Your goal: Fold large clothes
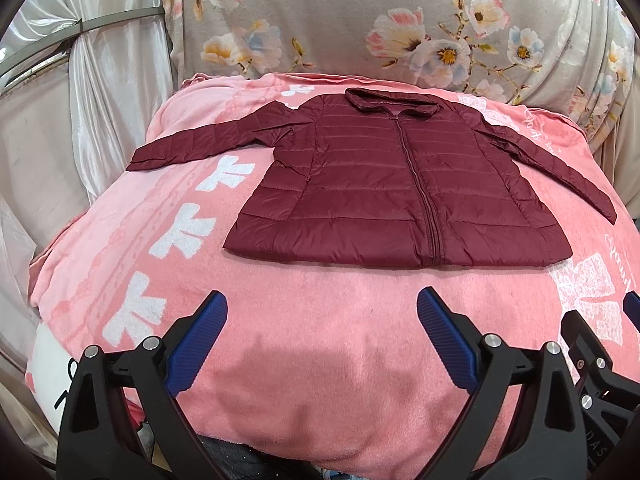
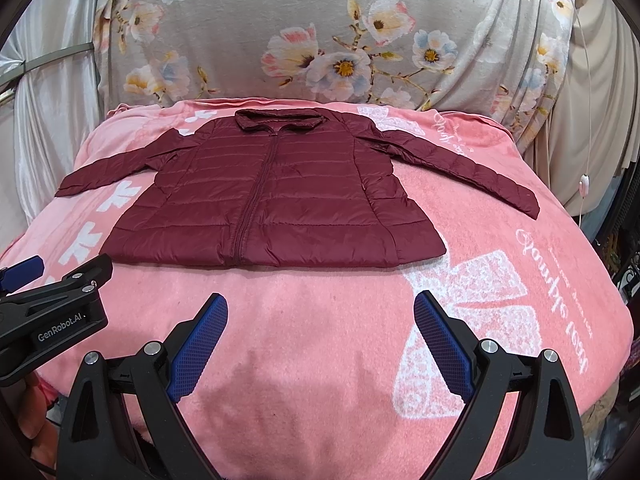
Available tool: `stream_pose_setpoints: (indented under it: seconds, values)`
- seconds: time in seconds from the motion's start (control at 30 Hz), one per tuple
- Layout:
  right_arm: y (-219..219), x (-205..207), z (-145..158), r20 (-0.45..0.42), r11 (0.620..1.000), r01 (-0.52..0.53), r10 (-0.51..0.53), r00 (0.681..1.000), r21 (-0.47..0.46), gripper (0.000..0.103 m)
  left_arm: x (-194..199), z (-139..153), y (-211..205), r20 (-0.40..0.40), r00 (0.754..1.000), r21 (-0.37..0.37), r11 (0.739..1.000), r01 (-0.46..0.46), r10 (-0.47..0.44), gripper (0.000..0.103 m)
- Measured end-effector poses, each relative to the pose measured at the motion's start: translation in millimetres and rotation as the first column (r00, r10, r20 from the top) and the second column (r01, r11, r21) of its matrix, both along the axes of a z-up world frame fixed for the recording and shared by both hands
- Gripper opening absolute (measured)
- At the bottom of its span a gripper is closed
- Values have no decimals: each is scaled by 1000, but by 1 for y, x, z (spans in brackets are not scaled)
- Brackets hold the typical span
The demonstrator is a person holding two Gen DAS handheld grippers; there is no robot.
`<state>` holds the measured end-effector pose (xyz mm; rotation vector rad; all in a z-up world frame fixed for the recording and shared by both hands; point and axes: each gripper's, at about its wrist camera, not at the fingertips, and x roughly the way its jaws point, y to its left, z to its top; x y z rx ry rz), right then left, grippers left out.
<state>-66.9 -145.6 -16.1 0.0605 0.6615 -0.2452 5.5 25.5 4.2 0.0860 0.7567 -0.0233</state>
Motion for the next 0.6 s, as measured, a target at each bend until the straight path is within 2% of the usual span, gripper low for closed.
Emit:
stream_pose_setpoints:
  seconds: [0.6]
  values:
    - [-1,1,-1,-2,1000,0,0,1000,0,92,0,-2,2,-3,1000,0,1000,0,0,94]
